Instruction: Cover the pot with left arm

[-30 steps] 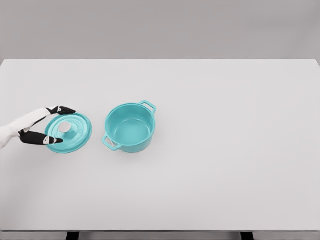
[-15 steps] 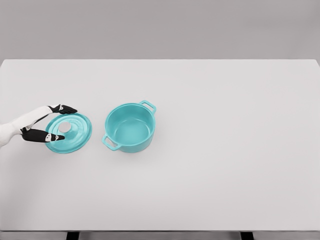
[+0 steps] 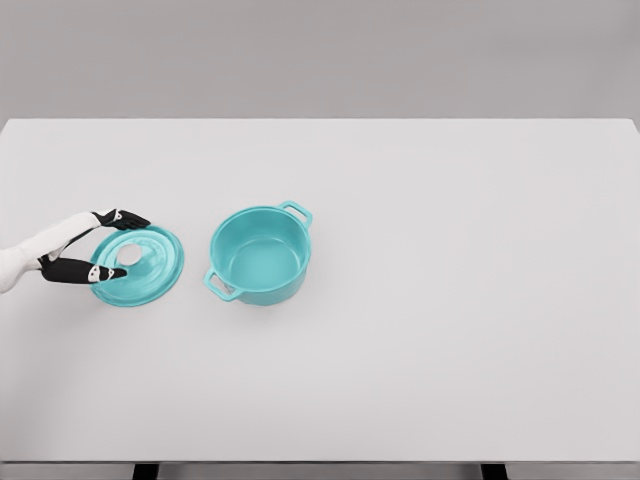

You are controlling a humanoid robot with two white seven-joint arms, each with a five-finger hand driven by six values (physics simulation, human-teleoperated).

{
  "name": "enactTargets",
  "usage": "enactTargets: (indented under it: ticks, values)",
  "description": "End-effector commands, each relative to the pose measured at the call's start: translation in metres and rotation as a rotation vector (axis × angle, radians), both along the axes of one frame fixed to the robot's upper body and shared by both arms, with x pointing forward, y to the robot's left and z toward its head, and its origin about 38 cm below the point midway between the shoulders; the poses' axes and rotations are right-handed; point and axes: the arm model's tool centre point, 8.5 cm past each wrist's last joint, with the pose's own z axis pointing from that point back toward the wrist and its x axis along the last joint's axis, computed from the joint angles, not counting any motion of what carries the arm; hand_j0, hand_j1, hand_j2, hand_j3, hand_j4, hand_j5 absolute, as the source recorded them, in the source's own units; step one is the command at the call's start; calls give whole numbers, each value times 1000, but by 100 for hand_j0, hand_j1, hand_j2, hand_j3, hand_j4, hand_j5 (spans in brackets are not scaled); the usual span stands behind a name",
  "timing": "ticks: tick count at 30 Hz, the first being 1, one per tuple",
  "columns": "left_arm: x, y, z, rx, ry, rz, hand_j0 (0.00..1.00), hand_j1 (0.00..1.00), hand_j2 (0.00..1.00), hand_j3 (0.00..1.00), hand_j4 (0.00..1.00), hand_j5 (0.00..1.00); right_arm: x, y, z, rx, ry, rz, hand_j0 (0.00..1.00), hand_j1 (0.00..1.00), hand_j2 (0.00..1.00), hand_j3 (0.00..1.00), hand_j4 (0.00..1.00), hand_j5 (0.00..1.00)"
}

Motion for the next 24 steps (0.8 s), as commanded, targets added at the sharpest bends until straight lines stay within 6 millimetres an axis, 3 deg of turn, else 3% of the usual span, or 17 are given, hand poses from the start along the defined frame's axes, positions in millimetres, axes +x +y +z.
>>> enactTargets:
  ticks: [1, 6, 24]
  values:
    - [0, -1, 2, -11, -4, -6, 76, 76, 76, 76, 76, 76, 0, 0, 0, 0, 1, 0, 100, 100, 100, 100, 100, 100]
    - [-4, -6, 3, -33, -30, -50, 76, 76, 76, 76, 76, 76, 1, 0, 0, 0, -1, 0, 100, 100, 100, 100, 100, 100]
    - [-3, 3, -6, -43, -2, -9, 76, 76, 76, 76, 76, 76, 1, 0, 0, 0, -2, 1, 100, 100, 100, 100, 100, 100]
